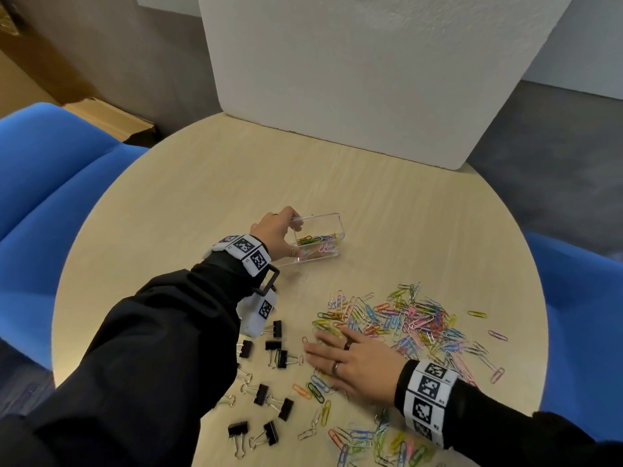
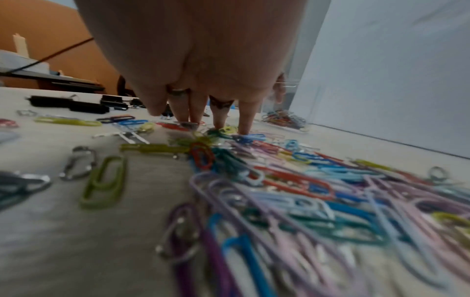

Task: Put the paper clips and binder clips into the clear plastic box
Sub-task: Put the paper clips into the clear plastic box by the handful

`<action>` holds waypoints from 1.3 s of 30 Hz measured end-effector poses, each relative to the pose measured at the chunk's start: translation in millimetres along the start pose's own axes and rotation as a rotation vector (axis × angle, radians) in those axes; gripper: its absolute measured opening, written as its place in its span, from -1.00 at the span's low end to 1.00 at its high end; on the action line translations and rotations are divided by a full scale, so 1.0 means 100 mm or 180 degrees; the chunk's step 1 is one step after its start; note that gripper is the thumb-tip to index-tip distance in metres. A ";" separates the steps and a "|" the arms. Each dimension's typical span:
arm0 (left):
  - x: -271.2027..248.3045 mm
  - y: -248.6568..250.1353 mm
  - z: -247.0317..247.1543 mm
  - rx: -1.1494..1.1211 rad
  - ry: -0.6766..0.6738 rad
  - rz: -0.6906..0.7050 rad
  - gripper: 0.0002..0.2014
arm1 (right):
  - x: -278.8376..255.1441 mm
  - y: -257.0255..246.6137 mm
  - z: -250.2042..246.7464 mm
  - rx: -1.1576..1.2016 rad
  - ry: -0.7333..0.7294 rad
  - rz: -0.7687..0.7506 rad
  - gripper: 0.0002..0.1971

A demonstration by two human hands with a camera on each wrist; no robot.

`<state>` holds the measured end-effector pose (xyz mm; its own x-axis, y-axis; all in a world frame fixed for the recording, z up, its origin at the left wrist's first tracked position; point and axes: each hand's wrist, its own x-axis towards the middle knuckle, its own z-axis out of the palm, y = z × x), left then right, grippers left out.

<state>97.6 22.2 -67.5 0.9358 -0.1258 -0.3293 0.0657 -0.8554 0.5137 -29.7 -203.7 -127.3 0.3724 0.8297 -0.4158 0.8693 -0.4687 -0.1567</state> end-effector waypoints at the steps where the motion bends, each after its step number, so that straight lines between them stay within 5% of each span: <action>1: 0.00 0.00 0.00 0.0008 0.0009 0.0004 -0.50 | -0.02 0.01 -0.02 0.0078 0.0004 0.0096 -0.53; 6: 0.02 -0.01 0.00 0.0001 -0.0025 0.0016 -0.47 | -0.12 -0.11 -0.14 0.0056 0.0185 0.0094 -0.59; 10: 0.01 -0.01 0.00 0.0015 -0.0004 0.0063 -0.47 | -0.12 -0.31 0.05 -0.0396 -0.0194 -0.0248 -0.50; 15: 0.02 -0.03 0.01 0.0032 -0.0001 0.0072 -0.46 | -0.29 -0.23 0.11 -0.0646 -0.0190 -0.0046 -0.46; 20: 0.04 -0.05 0.02 0.0038 0.0000 0.0090 -0.45 | -0.37 -0.49 0.40 -0.0913 -0.0210 -0.0686 -0.45; 24: 0.04 -0.06 0.02 0.0051 0.0002 0.0107 -0.45 | -0.42 -0.44 0.45 -0.0906 -0.0241 -0.0606 -0.46; 30: 0.05 -0.06 0.03 0.0055 0.0002 0.0115 -0.45 | -0.58 -0.33 -0.09 0.0346 0.0381 0.0150 -0.66; 33: 0.05 -0.06 0.03 0.0036 0.0019 0.0118 -0.44 | -0.55 -0.55 -0.28 0.1431 -0.0164 0.0163 -0.74; 36: 0.04 -0.05 0.03 0.0027 0.0030 0.0106 -0.45 | -0.44 -0.72 -0.15 0.1711 -0.0751 0.0045 -0.72; 39: 0.04 -0.04 0.03 0.0009 0.0028 0.0105 -0.44 | -0.32 -0.67 0.01 0.1970 -0.0781 0.0250 -0.72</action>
<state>100.3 23.8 -73.4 0.9404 -0.1497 -0.3054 0.0339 -0.8523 0.5220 -100.1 -198.9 -104.0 0.2786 0.7274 -0.6271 0.4687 -0.6729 -0.5723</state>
